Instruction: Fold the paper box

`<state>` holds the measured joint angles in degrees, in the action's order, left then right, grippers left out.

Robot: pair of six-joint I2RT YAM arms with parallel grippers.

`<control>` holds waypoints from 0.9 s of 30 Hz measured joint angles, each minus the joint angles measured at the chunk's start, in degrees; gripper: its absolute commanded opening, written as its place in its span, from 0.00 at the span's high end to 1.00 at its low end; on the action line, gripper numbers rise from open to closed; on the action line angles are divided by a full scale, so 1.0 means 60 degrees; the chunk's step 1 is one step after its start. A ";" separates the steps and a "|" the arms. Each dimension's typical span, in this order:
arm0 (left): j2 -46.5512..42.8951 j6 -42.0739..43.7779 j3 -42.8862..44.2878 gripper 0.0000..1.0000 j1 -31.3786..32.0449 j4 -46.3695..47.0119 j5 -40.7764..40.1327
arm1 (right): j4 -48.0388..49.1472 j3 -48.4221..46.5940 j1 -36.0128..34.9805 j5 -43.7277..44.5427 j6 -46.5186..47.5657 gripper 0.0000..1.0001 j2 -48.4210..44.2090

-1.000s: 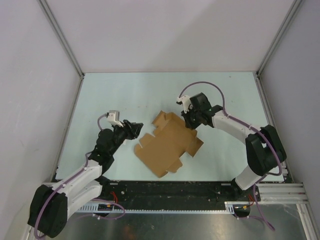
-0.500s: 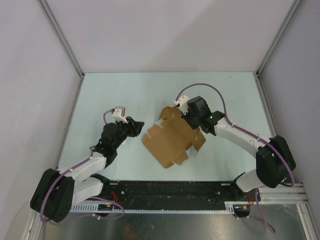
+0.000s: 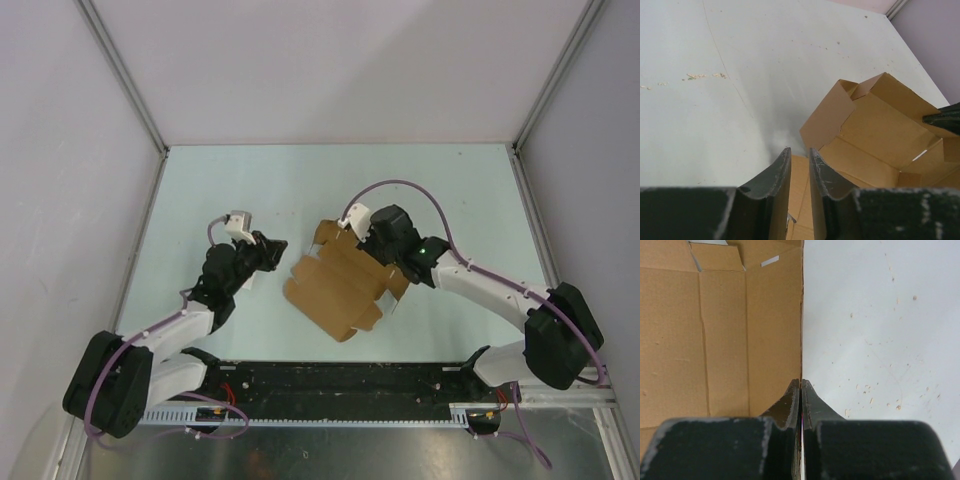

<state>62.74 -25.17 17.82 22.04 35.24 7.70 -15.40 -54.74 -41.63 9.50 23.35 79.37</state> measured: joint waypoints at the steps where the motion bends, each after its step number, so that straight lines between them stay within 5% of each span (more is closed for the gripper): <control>1: 0.0018 0.0033 0.0000 0.77 0.0000 0.0040 0.0007 | 0.0066 0.0011 -0.0098 0.0040 0.0109 1.00 -0.0007; 10: 0.0444 0.0127 -0.0007 0.62 -0.0051 0.0160 0.0200 | 0.0907 0.0627 -0.1049 0.0976 0.0554 1.00 -0.0015; 27: 0.1249 0.0211 -0.0313 0.72 -0.0317 0.0772 0.0980 | 0.2696 0.1610 -0.2437 0.2626 0.0936 1.00 -0.0051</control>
<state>70.24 -23.90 15.94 20.14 39.88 13.58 0.78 -45.08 -56.25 25.26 28.97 79.07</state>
